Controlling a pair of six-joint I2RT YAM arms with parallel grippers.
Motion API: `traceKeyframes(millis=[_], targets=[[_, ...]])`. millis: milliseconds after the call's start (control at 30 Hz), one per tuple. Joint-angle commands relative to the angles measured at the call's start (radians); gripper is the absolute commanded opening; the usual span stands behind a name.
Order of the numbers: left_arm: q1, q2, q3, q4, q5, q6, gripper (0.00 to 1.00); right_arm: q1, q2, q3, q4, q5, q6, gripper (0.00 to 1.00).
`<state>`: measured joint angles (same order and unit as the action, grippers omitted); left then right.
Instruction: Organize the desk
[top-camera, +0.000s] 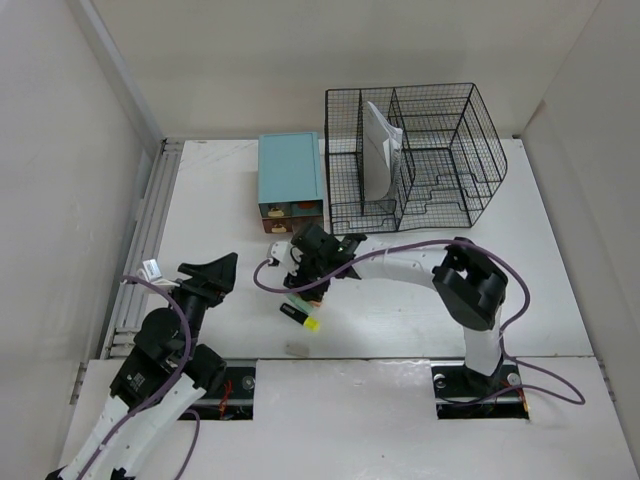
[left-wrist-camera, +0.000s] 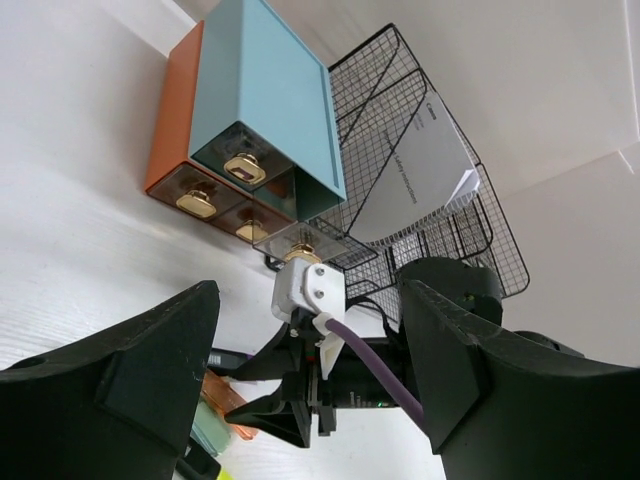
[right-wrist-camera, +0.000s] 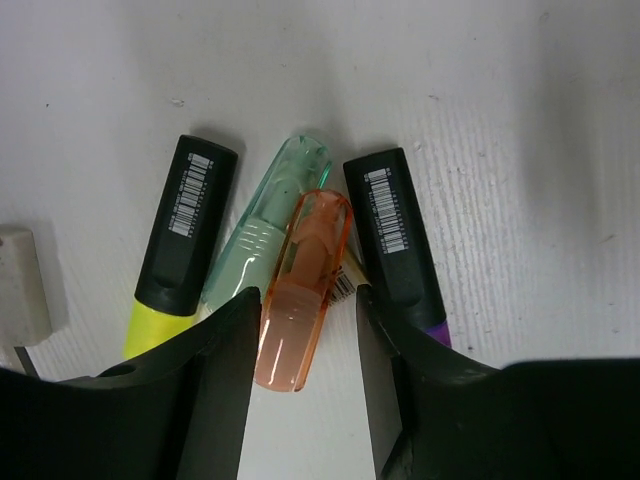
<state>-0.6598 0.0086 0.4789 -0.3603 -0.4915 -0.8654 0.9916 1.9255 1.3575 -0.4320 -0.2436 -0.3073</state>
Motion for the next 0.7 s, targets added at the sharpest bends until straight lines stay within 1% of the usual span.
traceKeyframes(millis=[0,233,300,333,367,500,567,600,667], targets=[[-0.004,-0.124,0.033,-0.003,-0.025,0.016,0.71,0.013,0.012,0.008,0.056,0.032,0.069,0.49],[-0.004,-0.114,0.033,-0.003,-0.025,0.016,0.71,0.013,0.055,0.008,0.056,0.023,0.08,0.49],[-0.004,-0.114,0.033,-0.003,-0.025,0.016,0.71,0.013,0.075,0.008,0.056,0.023,0.08,0.45],[-0.004,-0.114,0.033,-0.003,-0.025,0.016,0.71,0.013,0.075,0.008,0.056,0.023,0.08,0.42],[-0.004,-0.114,0.033,-0.003,-0.025,0.016,0.72,0.013,0.075,0.008,0.056,0.023,0.08,0.33],[-0.004,-0.114,0.033,-0.003,-0.025,0.016,0.72,0.013,0.075,0.008,0.065,0.013,0.08,0.15],[-0.004,-0.114,0.033,-0.003,-0.025,0.016,0.72,0.013,0.066,0.008,0.065,0.013,0.08,0.11],[-0.004,-0.114,0.033,-0.003,-0.025,0.016,0.72,0.013,0.066,0.018,0.056,0.013,0.08,0.07],[-0.004,-0.114,0.033,-0.003,-0.025,0.016,0.72,0.013,0.055,0.028,0.046,0.013,0.07,0.05]])
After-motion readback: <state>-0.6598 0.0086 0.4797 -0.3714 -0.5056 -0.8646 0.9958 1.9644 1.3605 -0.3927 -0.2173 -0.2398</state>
